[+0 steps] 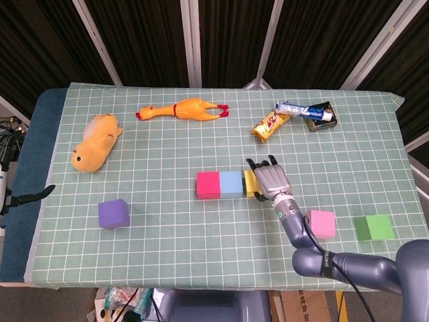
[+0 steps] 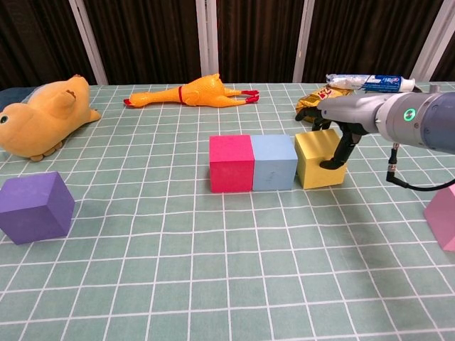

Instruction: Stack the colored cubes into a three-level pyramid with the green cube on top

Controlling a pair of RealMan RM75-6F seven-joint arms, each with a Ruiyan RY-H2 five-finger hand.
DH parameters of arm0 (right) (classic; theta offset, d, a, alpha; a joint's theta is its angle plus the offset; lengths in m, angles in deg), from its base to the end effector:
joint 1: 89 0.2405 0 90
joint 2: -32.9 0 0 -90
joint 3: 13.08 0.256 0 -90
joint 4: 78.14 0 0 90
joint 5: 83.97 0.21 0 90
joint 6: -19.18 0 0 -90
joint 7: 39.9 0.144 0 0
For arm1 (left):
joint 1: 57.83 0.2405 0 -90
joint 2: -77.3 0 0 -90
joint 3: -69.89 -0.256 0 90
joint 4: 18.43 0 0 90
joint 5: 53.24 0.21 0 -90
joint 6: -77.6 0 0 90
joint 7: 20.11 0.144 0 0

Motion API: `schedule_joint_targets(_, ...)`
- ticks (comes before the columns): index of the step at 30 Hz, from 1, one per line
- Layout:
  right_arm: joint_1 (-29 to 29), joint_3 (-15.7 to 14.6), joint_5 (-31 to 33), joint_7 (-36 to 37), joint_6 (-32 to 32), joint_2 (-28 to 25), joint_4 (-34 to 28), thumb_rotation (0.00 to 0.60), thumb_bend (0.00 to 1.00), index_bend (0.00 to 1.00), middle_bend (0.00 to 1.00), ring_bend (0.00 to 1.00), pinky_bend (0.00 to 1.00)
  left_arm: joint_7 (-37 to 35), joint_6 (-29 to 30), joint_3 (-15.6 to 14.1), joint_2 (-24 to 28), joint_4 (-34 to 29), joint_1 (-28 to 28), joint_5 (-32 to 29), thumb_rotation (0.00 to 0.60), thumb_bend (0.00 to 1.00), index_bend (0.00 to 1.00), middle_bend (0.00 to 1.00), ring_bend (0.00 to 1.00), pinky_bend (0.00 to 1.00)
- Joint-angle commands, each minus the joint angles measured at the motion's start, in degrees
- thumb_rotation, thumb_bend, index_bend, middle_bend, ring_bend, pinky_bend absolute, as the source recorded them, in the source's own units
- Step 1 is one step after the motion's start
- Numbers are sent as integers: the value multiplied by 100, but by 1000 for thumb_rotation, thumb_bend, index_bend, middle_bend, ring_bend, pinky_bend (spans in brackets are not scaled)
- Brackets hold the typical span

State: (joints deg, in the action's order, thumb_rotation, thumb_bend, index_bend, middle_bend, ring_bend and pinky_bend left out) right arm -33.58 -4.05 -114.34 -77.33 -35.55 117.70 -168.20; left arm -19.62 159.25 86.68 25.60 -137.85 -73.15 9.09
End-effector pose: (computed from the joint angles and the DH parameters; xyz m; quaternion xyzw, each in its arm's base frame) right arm -0.1300 -0.3732 -0.0063 0.7380 -0.4189 0.2542 0.4639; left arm -0.2137 0.2538 0.2177 -0.4651 -0.4634 -0.5043 0.5609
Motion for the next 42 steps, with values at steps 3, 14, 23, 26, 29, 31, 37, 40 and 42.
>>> schedule_joint_targets(3,26,15,37,-18,-36,16,-8,600,360,0,307,191,0,-27,-17,0,11,4,5,3,600,71,0,62,16,85)
schedule_joint_targets(14,66,16,124,-62,-75,1,-44,600,360,0,307,191,0,-57,-25,-4,15,17,18,20,600,71,0,61,16,85)
schedule_joint_targets(23,74,16,209,-61,-84,-46,-100,600,361,0,307,191,0,-56,-55,13,16,24,0,-10,600,71,0,61,16,77)
schedule_joint_targets(26,76,9,217,-62,-95,-47,-109,600,361,0,307,191,0,-52,-54,13,16,19,0,-11,600,71,0,61,16,76)
schedule_joint_targets(29,83,7,225,-61,-97,-33,-109,600,361,0,307,191,0,-47,-55,10,16,18,0,-6,600,71,0,61,16,76)
schedule_joint_targets(31,92,7,225,-66,-96,-23,-104,600,361,0,307,191,0,-54,-50,15,19,21,3,-10,600,71,0,61,16,76)
schedule_joint_targets(37,127,16,244,-86,-103,16,-84,600,361,0,307,191,0,-66,-58,27,26,31,1,-34,600,71,0,61,16,76)
schedule_joint_targets(40,145,40,269,-79,-105,29,-66,600,360,0,307,191,0,-65,-67,35,29,39,-6,-50,600,71,0,62,16,76)
schedule_joint_targets(42,154,46,280,-82,-106,32,-58,600,360,0,307,191,0,-69,-73,39,32,46,-7,-62,600,71,0,61,16,76)
